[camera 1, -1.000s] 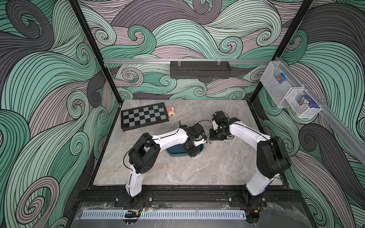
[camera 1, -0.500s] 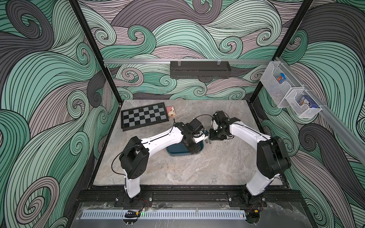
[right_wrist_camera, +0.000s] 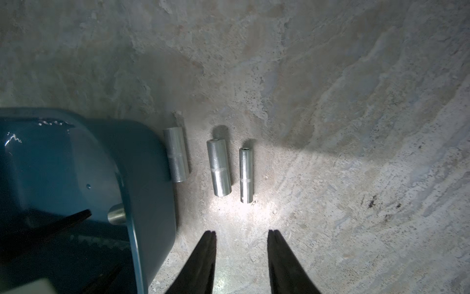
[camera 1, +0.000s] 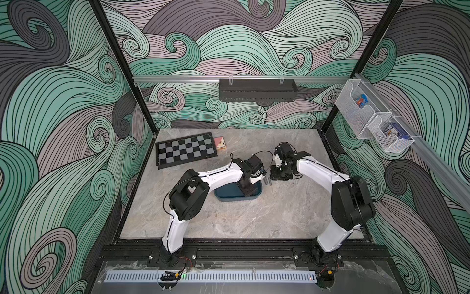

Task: Take out the socket from the storage box
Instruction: Pick up the socket head from the storage box.

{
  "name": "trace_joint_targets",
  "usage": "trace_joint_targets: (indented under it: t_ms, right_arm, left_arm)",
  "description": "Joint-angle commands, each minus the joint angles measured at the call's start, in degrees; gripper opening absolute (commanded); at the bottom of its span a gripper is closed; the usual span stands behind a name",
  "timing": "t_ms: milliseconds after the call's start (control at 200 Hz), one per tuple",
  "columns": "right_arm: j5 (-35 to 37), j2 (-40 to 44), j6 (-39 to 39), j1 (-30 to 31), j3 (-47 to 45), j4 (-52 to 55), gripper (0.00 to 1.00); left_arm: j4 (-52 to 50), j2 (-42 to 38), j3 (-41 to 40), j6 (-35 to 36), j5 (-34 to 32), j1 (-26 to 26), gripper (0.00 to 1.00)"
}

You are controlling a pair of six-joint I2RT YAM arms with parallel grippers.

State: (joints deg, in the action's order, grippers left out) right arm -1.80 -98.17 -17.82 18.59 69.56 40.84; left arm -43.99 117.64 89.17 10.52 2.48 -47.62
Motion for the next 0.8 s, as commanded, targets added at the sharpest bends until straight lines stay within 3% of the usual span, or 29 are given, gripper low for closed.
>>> trace_joint_targets:
  t_ms: [0,380,796]
  right_arm:
    - [-0.06,0.82,-0.37,-0.38,-0.87,-0.24,0.38]
    - [-0.08,0.00,-0.28,-0.49,-0.57,-0.32,0.38]
    - [-0.58,1.25,-0.64,-0.61,-1.04,-0.39,0.38]
  left_arm:
    - [0.88,0.90,2.59,-0.06,-0.02,0.24,0.57]
    - [2.69,6.90,3.64,-2.90,-5.47,0.25,0.53]
    - [4.34,8.77,1.15,-6.97,-8.43,0.77,0.25]
